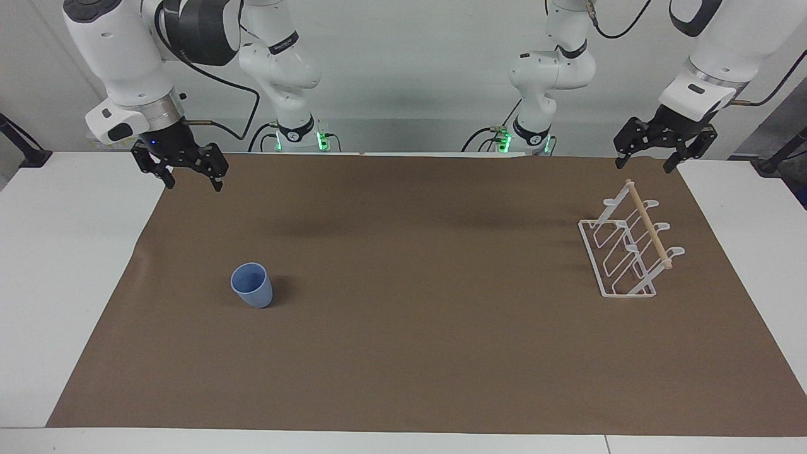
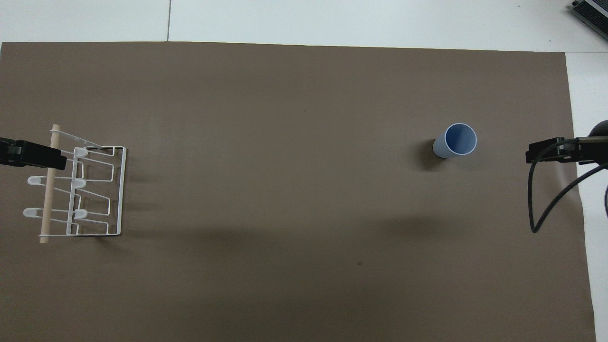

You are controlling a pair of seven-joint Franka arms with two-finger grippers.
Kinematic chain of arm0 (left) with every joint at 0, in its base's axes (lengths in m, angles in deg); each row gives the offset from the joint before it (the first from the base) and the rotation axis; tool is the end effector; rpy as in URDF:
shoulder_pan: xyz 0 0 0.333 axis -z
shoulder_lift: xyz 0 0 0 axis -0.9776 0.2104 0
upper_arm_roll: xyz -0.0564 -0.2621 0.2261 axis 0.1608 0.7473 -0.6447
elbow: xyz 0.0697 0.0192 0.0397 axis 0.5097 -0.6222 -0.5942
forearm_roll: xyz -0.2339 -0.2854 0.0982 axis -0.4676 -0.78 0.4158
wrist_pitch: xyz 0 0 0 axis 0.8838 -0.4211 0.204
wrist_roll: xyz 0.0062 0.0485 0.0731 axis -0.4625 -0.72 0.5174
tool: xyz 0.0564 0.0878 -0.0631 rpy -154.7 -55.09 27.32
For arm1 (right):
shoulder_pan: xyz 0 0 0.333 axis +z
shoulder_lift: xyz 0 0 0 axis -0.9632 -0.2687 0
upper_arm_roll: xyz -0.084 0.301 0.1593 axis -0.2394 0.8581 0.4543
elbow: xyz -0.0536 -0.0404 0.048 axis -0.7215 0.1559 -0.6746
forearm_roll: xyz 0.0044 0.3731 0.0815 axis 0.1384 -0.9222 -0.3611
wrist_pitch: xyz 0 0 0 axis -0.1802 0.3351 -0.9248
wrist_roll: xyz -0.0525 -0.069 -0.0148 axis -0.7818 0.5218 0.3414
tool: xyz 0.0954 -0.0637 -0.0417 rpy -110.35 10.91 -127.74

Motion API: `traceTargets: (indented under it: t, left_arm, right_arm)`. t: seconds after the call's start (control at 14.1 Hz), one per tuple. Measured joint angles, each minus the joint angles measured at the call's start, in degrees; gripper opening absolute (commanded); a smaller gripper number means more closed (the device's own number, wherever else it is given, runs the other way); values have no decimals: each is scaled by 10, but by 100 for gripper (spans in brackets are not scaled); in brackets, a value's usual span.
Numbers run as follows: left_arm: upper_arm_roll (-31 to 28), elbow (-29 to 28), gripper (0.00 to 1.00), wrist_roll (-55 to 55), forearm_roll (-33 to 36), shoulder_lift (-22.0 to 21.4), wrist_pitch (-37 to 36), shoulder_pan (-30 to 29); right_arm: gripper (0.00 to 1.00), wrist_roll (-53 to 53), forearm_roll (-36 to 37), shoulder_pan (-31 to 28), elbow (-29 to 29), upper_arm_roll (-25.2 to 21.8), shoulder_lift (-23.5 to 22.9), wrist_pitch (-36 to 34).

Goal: Hang cup on cup holder

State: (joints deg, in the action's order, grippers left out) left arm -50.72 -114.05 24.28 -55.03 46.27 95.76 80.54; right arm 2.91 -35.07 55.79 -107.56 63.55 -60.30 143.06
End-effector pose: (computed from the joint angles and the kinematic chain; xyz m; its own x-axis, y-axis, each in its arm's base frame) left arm 0.5191 -0.0298 0.6608 0.9873 -0.1583 0.0141 -0.1586 -0.9871 0.0205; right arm 0.5374 -0.0397 0.6100 0.9983 -0.0440 0.0383 -0.0453 -0.9984 0.0337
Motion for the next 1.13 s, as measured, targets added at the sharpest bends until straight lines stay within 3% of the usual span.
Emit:
traceTargets:
  t: [0.35,0.64,0.85,1.13]
  left_arm:
    - [-1,0,100,0,0,0,1,0]
    - [-1,0,100,0,0,0,4,0]
    - [-1,0,100,0,0,0,6,0]
    - [-1,0,100,0,0,0,6,0]
  right_arm:
    - [100,1,0,3,0,0,0,2]
    - [100,-17,-1,53,-9,5,0,33]
    - [100,-25,-1,65,-58,5,-7,105]
    - [100,-25,-1,66,-97,4,-60,182]
